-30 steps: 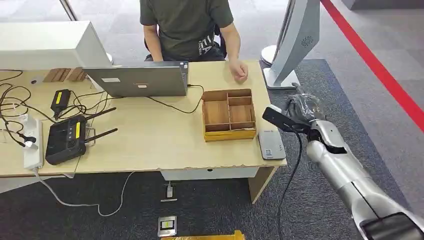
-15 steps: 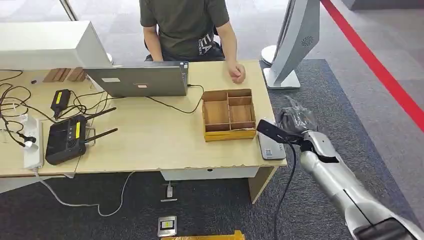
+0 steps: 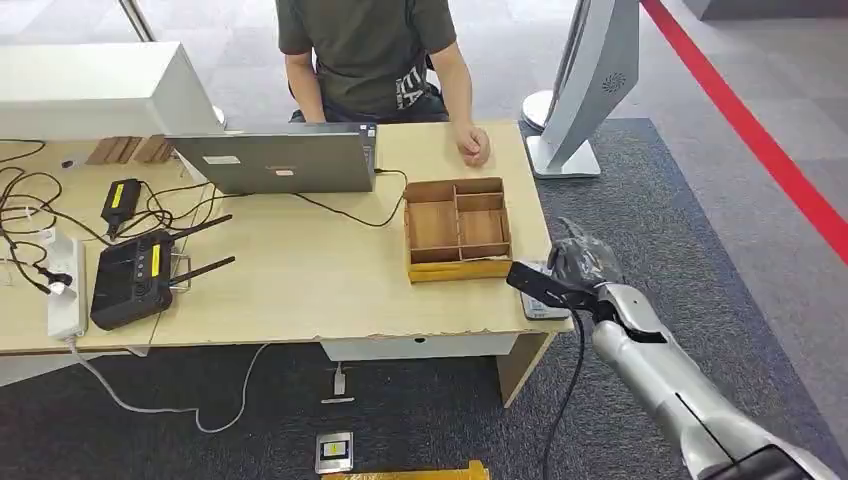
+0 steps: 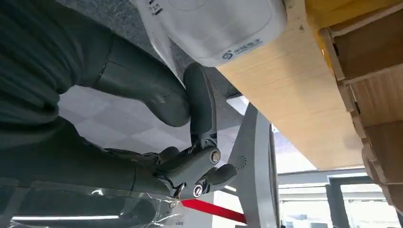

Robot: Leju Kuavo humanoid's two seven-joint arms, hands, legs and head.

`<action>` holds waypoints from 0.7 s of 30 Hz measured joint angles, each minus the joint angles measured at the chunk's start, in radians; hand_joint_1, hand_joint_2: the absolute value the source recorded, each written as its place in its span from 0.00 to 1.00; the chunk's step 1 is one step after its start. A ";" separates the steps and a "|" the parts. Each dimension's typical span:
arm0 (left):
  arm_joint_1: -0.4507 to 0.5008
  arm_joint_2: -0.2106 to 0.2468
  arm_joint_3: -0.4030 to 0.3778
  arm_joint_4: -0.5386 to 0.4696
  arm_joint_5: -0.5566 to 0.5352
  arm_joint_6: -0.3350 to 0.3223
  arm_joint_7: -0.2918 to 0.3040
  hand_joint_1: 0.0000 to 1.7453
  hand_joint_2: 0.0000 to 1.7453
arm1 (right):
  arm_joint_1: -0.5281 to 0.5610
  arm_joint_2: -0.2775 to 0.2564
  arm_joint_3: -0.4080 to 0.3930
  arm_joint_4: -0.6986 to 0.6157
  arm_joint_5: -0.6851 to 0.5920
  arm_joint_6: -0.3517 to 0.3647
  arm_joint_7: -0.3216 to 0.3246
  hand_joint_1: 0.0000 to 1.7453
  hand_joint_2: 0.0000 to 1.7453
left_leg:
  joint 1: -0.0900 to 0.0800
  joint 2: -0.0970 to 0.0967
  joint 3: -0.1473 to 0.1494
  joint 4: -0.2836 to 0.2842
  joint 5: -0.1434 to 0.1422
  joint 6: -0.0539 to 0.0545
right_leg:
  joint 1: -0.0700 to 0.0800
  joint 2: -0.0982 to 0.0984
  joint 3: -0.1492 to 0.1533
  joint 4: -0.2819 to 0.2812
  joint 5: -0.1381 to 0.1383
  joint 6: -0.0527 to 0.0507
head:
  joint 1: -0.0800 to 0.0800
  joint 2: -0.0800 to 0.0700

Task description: Pass the card to the sensor for recognition and then transmit it.

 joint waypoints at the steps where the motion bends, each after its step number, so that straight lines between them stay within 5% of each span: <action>1: 0.000 0.000 0.000 0.000 0.000 0.000 0.000 0.00 0.00 | 0.001 0.002 0.000 0.003 -0.001 -0.003 -0.001 1.00 1.00 | 0.000 0.000 0.000 0.000 0.000 0.000 | 0.000 0.000 0.000 0.000 0.000 0.000 | 0.000 0.000; 21: 0.000 0.000 0.000 0.000 0.008 0.000 -0.004 0.00 0.00 | 0.001 0.032 0.012 0.056 -0.026 -0.017 -0.032 1.00 1.00 | 0.000 0.000 0.000 0.000 0.000 0.000 | 0.000 0.000 0.000 0.000 0.000 0.000 | 0.000 0.000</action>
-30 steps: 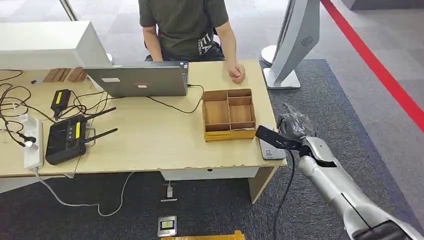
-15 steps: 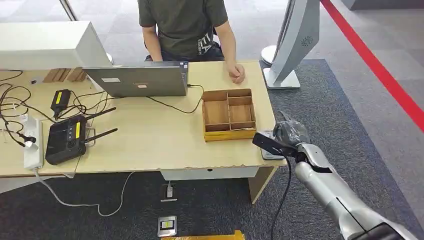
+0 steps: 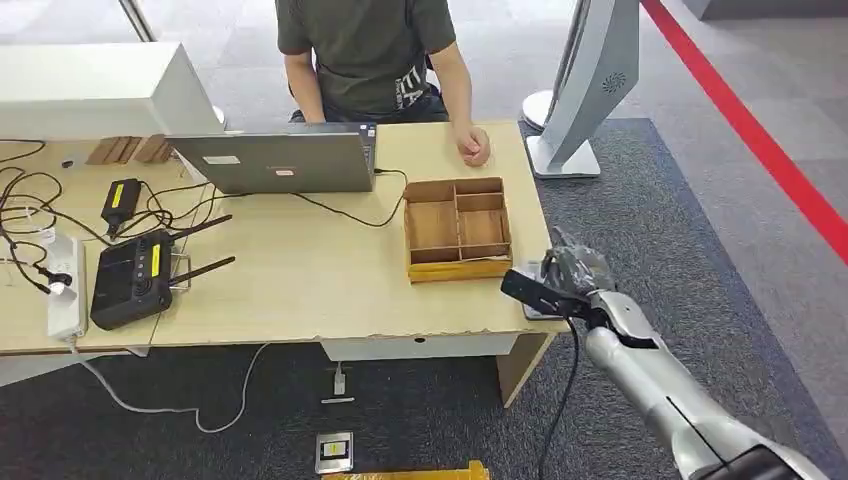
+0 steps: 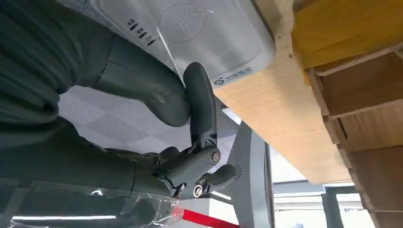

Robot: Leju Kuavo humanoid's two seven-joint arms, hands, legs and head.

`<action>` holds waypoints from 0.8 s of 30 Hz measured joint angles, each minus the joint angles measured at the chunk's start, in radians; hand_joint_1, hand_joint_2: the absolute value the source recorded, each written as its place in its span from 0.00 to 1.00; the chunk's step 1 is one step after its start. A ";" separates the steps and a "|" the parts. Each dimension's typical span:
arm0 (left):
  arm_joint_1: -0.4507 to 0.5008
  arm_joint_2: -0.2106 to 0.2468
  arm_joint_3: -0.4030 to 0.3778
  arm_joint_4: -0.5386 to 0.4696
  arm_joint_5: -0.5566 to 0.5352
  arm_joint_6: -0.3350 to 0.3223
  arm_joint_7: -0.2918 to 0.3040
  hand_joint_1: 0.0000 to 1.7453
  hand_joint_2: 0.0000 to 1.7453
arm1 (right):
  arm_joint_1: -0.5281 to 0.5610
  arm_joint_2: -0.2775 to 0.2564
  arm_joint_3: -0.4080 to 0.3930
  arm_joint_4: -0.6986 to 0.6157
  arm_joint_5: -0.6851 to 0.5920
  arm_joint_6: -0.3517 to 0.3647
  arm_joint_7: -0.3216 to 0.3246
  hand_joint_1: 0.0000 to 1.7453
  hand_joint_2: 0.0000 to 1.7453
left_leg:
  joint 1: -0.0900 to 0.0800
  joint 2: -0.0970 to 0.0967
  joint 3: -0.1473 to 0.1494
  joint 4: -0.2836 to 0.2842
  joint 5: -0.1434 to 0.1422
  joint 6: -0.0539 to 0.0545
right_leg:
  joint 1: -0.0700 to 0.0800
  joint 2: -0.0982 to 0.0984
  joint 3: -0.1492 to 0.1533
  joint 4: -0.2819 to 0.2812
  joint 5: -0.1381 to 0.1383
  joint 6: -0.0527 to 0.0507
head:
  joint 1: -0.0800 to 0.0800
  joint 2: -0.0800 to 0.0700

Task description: Pass the card to the sensor for recognition and then transmit it.

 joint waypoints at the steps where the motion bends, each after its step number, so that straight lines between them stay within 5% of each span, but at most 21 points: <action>1: 0.000 0.000 0.000 0.000 0.002 0.000 0.000 0.00 0.00 | 0.000 0.004 0.002 0.006 -0.004 -0.004 -0.003 1.00 1.00 | 0.000 0.000 0.000 0.000 0.000 0.000 | 0.000 0.000 0.000 0.000 0.000 0.000 | 0.000 0.000; 17: 0.001 -0.005 0.000 0.000 0.015 0.002 0.001 0.00 0.00 | -0.049 0.063 0.031 0.114 -0.027 -0.040 -0.042 1.00 1.00 | 0.000 0.001 0.000 0.000 0.000 0.000 | 0.000 0.000 0.000 0.000 0.000 0.000 | 0.000 0.000; 24: 0.002 -0.008 0.000 0.000 0.010 0.001 0.001 0.00 0.00 | -0.126 0.046 0.047 0.122 -0.021 -0.026 0.000 1.00 1.00 | 0.000 0.000 0.000 0.000 0.000 0.000 | 0.000 0.000 0.000 0.000 0.000 0.000 | 0.000 0.000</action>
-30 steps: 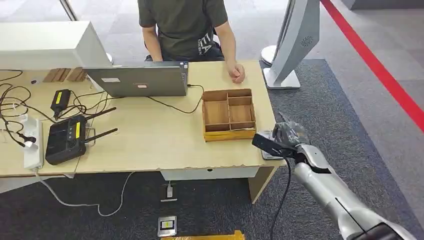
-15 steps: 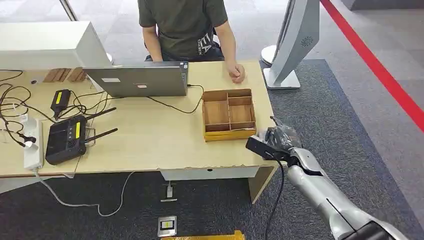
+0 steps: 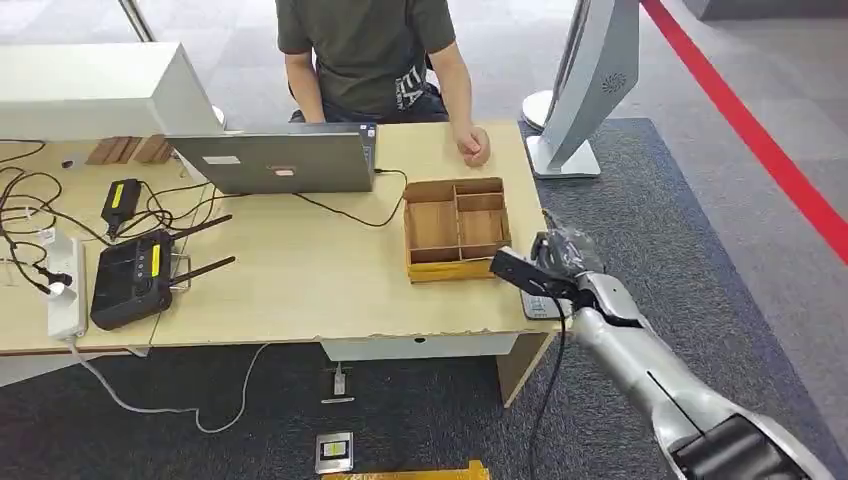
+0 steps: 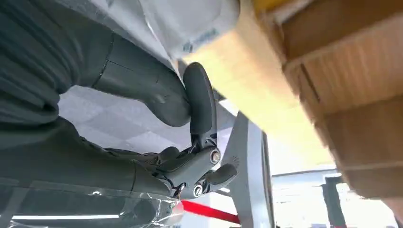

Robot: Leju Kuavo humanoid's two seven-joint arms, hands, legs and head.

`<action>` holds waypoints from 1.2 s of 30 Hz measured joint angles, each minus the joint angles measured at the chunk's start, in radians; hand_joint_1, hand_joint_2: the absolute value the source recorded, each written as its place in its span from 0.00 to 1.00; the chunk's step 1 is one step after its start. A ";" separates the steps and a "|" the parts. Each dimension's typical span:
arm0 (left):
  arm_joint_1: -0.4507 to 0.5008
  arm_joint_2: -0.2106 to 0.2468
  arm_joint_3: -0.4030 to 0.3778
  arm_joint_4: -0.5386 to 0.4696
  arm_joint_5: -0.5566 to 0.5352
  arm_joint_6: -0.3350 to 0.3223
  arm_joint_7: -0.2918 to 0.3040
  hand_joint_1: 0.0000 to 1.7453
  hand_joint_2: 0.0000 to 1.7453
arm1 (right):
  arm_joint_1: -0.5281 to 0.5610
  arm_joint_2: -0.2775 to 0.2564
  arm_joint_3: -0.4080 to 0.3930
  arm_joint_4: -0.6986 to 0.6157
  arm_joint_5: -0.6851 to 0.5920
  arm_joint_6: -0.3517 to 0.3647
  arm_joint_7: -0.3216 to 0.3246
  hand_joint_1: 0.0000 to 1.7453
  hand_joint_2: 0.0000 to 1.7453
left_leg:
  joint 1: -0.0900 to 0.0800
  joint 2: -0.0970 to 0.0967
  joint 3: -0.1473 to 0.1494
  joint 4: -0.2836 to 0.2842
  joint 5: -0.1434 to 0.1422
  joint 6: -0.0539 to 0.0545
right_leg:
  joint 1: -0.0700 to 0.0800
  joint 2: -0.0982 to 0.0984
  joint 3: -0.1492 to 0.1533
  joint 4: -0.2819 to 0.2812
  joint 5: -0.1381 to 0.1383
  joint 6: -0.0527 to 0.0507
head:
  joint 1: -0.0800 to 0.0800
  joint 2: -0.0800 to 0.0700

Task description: Pass the card to the sensor for recognition and then transmit it.

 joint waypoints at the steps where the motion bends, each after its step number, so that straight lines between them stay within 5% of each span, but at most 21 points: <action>1: 0.001 0.000 0.000 0.000 0.000 0.000 0.001 0.00 0.00 | -0.009 -0.003 0.002 -0.001 0.000 0.002 0.004 1.00 1.00 | 0.000 0.000 0.000 0.000 0.000 0.000 | 0.000 0.000 0.000 0.000 0.000 0.000 | 0.000 0.000; 10: 0.002 0.000 -0.004 0.000 -0.018 -0.008 0.013 0.00 0.00 | -0.079 -0.091 0.023 -0.154 0.061 0.120 0.143 1.00 1.00 | 0.000 0.001 0.000 0.000 0.000 0.000 | 0.000 0.000 0.000 0.000 0.000 0.000 | 0.000 0.000; 20: 0.002 0.000 -0.009 0.000 -0.031 -0.016 0.003 0.00 0.00 | -0.110 -0.124 0.027 -0.262 0.088 0.141 0.161 1.00 1.00 | 0.000 0.001 0.000 0.000 0.000 0.000 | 0.000 0.001 0.000 0.000 0.000 0.000 | 0.000 0.000; 36: -0.004 -0.003 -0.025 0.000 -0.029 -0.011 0.016 0.00 0.00 | -0.202 0.013 0.072 -0.240 0.166 0.156 0.139 1.00 1.00 | 0.000 0.001 0.000 0.000 0.000 0.000 | 0.001 0.001 0.000 0.000 0.000 0.000 | 0.000 0.000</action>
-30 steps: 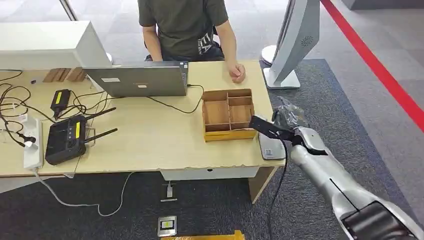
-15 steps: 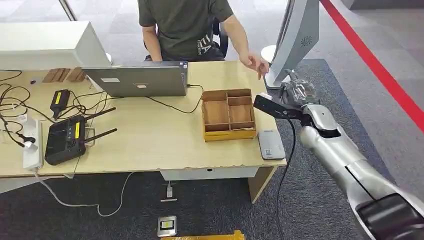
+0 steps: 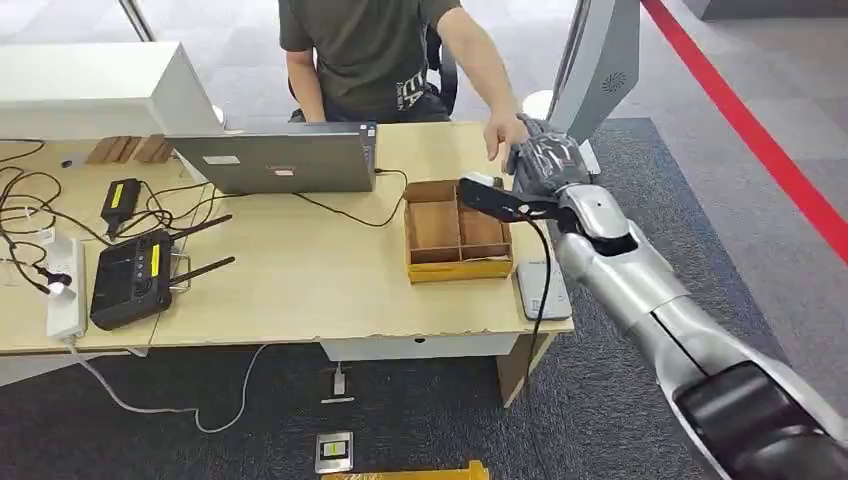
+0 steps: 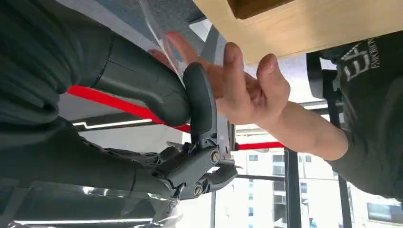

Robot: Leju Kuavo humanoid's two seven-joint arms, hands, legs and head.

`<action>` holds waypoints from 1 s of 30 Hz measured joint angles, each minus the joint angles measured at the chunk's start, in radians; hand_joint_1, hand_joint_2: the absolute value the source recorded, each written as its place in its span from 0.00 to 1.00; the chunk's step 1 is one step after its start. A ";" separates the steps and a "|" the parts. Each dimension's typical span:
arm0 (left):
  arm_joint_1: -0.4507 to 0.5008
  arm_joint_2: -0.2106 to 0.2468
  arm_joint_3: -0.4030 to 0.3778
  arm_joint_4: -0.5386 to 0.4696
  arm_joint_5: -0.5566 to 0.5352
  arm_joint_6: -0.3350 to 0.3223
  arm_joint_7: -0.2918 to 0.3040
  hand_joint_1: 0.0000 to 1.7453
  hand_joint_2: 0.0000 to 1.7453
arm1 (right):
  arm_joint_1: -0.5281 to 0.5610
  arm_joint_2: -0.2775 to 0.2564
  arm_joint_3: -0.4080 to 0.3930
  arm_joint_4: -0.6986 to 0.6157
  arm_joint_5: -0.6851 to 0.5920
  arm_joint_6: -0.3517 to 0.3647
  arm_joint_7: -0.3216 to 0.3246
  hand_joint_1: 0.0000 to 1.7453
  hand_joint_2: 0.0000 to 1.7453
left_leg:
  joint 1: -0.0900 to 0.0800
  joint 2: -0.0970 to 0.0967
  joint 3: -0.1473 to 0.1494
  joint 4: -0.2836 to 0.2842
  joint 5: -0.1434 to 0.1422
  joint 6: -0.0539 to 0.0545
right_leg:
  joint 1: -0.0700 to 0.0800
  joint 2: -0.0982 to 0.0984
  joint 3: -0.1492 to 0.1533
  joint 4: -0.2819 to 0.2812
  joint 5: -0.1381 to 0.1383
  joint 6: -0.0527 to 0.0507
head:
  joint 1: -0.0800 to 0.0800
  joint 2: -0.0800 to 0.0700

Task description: Pass the card to the sensor for recognition and then transmit it.

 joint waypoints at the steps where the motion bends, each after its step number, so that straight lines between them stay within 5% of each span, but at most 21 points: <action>1: 0.000 0.000 0.000 0.000 0.002 0.002 0.002 0.00 0.00 | -0.001 0.008 0.001 0.005 0.001 -0.002 -0.002 1.00 1.00 | 0.000 0.000 0.000 0.000 0.000 0.000 | 0.000 0.000 0.000 0.000 0.000 0.000 | 0.000 0.000; 19: 0.001 -0.001 0.000 0.000 0.018 0.004 0.000 0.00 0.00 | -0.015 0.065 0.004 0.082 -0.018 -0.029 -0.042 1.00 1.00 | 0.000 0.000 0.000 0.000 0.000 0.000 | 0.000 0.000 0.000 0.000 0.000 0.000 | 0.000 0.000; 20: 0.001 -0.001 0.000 0.000 0.018 0.004 0.000 0.00 0.00 | -0.015 0.066 0.004 0.086 -0.019 -0.031 -0.043 0.92 1.00 | 0.000 0.000 0.000 0.000 0.000 0.000 | 0.000 0.000 0.000 0.000 0.000 0.000 | 0.000 0.000; 21: 0.001 -0.001 0.000 0.000 0.018 0.004 0.000 0.00 0.00 | -0.015 0.067 0.004 0.092 -0.021 -0.032 -0.045 0.00 0.00 | 0.000 0.000 0.000 0.000 0.000 0.000 | 0.000 0.000 0.000 0.000 0.000 0.000 | 0.000 0.000; 30: 0.002 -0.006 0.000 0.000 0.028 0.015 0.026 0.00 0.00 | -0.015 0.071 0.002 0.149 -0.010 -0.161 -0.066 0.00 0.00 | 0.000 0.000 0.000 0.000 0.000 0.000 | 0.000 0.000 0.000 0.000 0.000 0.000 | 0.000 0.000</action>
